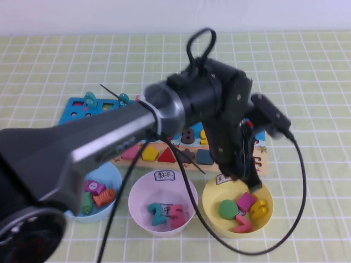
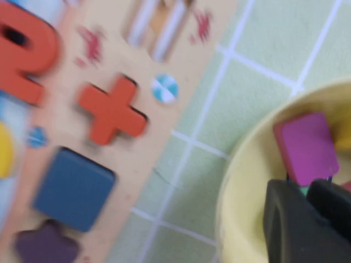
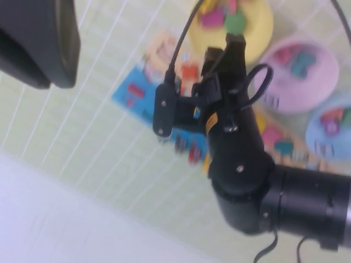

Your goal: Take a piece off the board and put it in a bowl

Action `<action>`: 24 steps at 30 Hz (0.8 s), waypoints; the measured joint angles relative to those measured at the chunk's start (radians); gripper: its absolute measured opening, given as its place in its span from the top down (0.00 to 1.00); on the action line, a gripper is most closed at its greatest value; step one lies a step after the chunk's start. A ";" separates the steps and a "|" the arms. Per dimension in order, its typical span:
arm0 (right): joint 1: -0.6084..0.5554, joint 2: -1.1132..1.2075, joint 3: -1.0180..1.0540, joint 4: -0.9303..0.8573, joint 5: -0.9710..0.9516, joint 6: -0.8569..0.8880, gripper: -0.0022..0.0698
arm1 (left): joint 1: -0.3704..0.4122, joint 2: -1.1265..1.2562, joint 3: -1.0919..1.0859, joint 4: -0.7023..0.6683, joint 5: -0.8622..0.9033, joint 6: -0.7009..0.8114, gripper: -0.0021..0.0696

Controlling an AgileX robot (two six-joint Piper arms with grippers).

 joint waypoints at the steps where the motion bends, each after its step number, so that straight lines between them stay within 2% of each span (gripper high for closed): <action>1: 0.000 -0.023 0.005 0.000 -0.023 -0.002 0.99 | 0.002 -0.016 0.000 0.000 -0.017 -0.002 0.91; 4: 0.000 -0.093 0.054 0.000 -0.118 -0.002 0.99 | 0.011 -0.091 0.000 0.004 -0.060 -0.007 0.96; 10: 0.000 -0.202 0.223 0.000 -0.235 0.059 0.99 | 0.013 -0.285 0.111 0.015 -0.204 -0.030 0.97; 19: 0.000 -0.227 0.293 0.000 -0.293 0.091 0.99 | 0.039 -0.754 0.574 0.082 -0.466 -0.132 0.97; 24: 0.000 -0.228 0.298 0.006 -0.328 0.091 0.99 | 0.039 -1.055 0.810 0.183 -0.590 -0.241 0.97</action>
